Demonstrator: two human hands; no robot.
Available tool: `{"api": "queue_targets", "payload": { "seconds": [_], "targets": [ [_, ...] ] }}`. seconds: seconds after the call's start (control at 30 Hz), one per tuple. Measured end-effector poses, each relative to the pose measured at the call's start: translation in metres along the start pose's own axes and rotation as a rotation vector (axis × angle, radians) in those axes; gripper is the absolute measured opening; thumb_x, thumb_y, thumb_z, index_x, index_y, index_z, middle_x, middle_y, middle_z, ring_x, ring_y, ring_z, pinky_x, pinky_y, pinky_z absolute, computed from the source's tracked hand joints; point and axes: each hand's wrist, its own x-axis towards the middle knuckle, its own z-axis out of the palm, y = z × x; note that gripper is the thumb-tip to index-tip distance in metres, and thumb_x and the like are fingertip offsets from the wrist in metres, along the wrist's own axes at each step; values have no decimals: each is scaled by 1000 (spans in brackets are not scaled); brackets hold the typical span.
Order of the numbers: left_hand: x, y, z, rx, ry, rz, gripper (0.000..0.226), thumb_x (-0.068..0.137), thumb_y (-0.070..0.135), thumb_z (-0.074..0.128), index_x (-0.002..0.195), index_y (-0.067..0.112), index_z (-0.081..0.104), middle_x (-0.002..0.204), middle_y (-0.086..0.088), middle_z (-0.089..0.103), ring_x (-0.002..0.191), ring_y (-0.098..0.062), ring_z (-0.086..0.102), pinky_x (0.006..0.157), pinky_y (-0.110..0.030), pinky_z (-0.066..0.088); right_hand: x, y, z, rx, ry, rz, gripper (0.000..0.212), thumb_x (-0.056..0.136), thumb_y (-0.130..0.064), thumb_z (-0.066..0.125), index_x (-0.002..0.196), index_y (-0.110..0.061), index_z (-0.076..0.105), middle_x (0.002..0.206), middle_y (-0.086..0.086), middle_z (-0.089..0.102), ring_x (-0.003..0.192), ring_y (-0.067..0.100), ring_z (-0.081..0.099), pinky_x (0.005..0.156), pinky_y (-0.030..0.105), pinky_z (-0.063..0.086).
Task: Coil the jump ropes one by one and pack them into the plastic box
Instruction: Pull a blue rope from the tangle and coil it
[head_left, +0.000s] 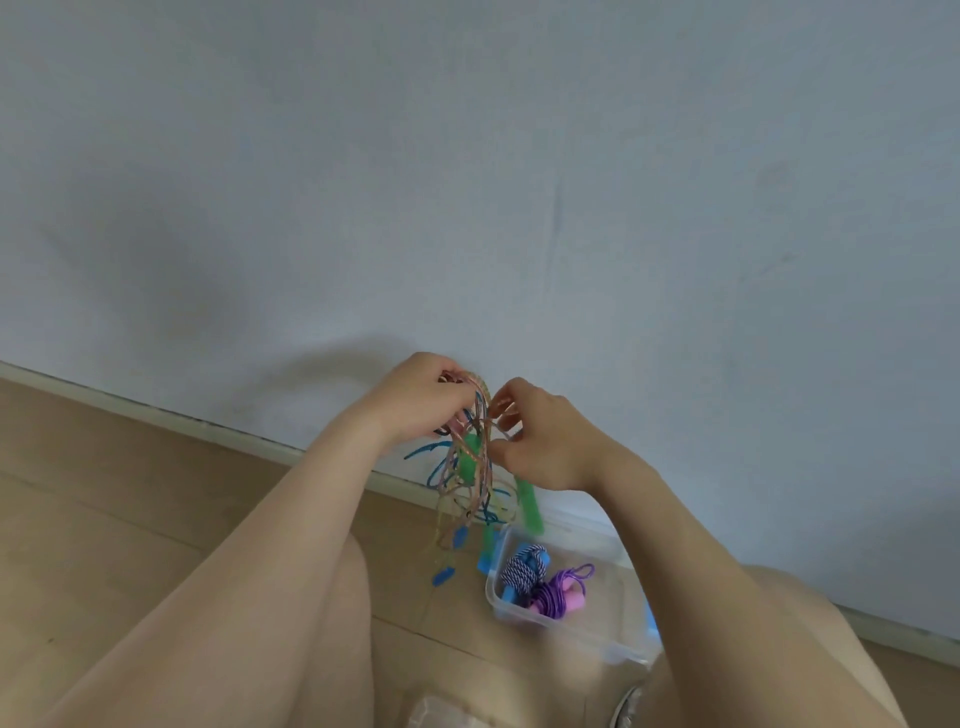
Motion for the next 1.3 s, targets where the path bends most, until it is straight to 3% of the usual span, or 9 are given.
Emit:
{"api": "queue_targets", "payload": {
  "seconds": [0.13,0.27,0.37,0.43,0.57,0.73,0.97,1.1,1.3],
  "targets": [
    [-6,4,-5,-102,-19,29,11,89,14,67,93,18,75,80,-3,75,76,-20,76,76,-43,67,-2,-1,7,160,67,-57,33,91,-42,73,119,-26,63,98,-6,77,89,10,74,87,40,60],
    [-10,5,-10,-268,-135,22,19,90,20,70,108,14,73,97,-9,76,84,-27,78,82,-47,66,-3,0,11,334,143,-83,10,99,-25,67,108,-23,71,90,6,78,78,23,75,84,52,61],
    [-7,5,-12,-488,-144,-46,36,96,33,63,124,11,64,121,-20,70,90,-39,77,90,-55,63,-7,-1,9,582,156,-16,10,105,-15,61,108,-14,70,87,19,76,71,27,66,75,45,58],
    [-6,4,-12,-546,-39,-38,26,103,21,54,128,16,57,128,-23,62,86,-40,78,86,-54,64,-9,-3,7,733,168,31,11,106,-12,59,111,-8,69,84,15,74,70,23,64,74,41,56],
    [-7,-2,-13,-346,151,21,38,90,-4,68,116,19,54,126,-10,53,83,-26,79,76,-42,67,-8,-3,5,935,192,59,13,108,-10,56,113,-3,66,87,14,71,75,29,62,78,45,56],
    [-12,-2,-16,-107,105,104,27,66,21,81,91,21,72,87,0,76,86,-16,75,89,-39,61,-7,-4,5,1005,205,70,16,110,-10,52,116,-2,64,92,15,72,76,26,65,80,43,59],
    [-3,-13,-10,71,-41,182,11,89,19,80,91,30,81,91,11,80,93,-7,76,100,-42,58,-3,-3,6,984,210,98,17,110,-11,51,116,-6,66,94,12,76,73,18,68,76,37,55],
    [2,-18,-10,58,79,163,15,92,22,79,87,35,76,91,11,79,93,-7,74,100,-38,57,-2,-5,3,1047,185,199,18,109,-17,52,111,-5,67,91,12,72,74,23,64,75,41,53],
    [5,-10,-14,-222,239,95,7,96,19,74,94,26,75,98,5,79,96,-12,73,92,-31,57,4,-7,12,1093,116,376,15,108,-17,50,104,-8,61,72,11,69,67,30,61,72,44,54]
  ]
}}
